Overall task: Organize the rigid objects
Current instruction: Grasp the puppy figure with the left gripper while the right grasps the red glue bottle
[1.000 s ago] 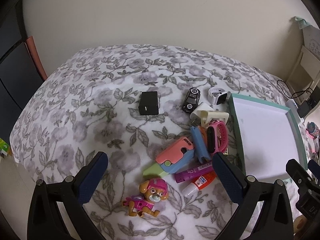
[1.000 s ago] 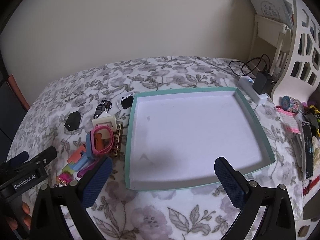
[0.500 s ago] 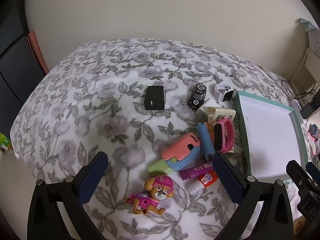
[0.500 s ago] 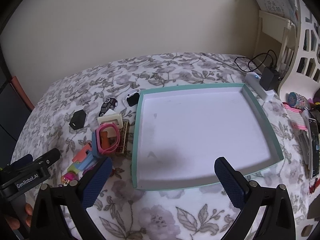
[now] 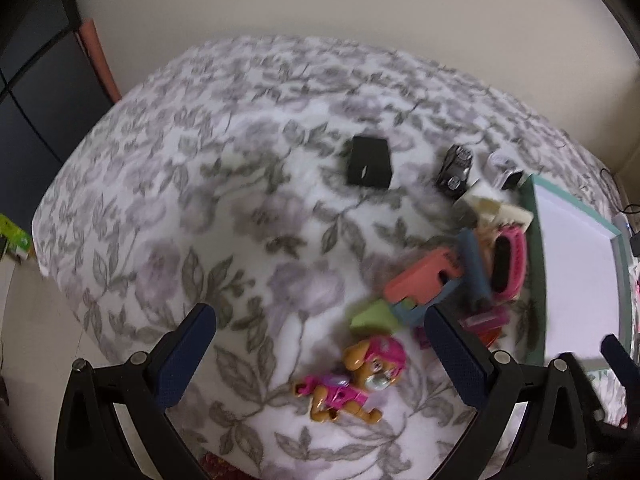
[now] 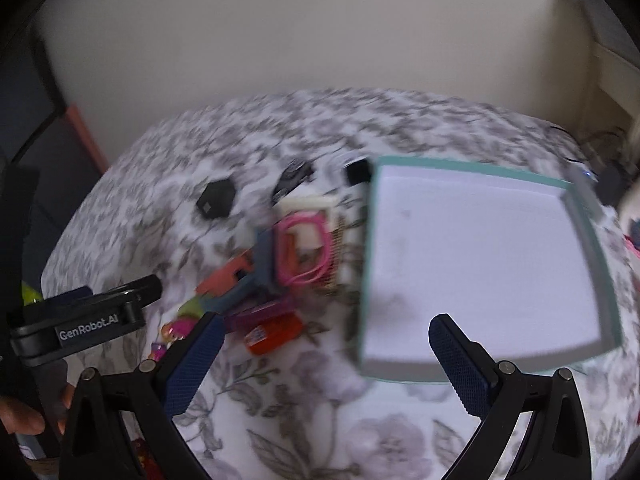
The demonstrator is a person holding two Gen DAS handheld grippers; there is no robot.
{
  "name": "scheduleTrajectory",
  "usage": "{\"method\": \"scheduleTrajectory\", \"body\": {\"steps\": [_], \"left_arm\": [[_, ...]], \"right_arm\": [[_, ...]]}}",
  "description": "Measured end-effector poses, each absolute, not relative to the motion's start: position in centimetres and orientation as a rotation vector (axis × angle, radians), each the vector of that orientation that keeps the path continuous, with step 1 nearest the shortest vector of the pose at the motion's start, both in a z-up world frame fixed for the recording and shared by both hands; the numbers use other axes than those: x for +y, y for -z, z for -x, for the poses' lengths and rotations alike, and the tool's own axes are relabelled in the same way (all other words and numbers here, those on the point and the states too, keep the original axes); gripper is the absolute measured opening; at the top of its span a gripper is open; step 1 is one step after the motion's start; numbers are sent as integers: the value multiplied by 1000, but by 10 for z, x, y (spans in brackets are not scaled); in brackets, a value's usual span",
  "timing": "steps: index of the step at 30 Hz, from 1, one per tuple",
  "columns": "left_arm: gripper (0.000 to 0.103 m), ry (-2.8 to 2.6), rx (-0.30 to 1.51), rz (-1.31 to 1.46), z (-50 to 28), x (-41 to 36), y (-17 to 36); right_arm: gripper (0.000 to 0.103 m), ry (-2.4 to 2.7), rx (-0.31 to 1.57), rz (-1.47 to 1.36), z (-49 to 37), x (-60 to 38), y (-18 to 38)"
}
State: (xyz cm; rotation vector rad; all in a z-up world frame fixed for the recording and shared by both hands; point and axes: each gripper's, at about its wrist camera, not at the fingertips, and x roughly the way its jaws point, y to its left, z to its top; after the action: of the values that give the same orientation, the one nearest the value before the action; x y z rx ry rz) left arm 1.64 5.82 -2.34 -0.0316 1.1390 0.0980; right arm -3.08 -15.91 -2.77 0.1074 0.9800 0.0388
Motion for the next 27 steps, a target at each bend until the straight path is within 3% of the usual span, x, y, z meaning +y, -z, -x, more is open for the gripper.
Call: {"method": "scheduleTrajectory", "body": {"steps": [11, 27], "left_arm": [[103, -90, 1282, 153, -10, 71, 53], [103, -36, 1378, 183, -9, 55, 84]], "right_arm": [[103, -212, 1118, 72, 20, -119, 81], [102, -298, 1097, 132, 7, -106, 103]]}}
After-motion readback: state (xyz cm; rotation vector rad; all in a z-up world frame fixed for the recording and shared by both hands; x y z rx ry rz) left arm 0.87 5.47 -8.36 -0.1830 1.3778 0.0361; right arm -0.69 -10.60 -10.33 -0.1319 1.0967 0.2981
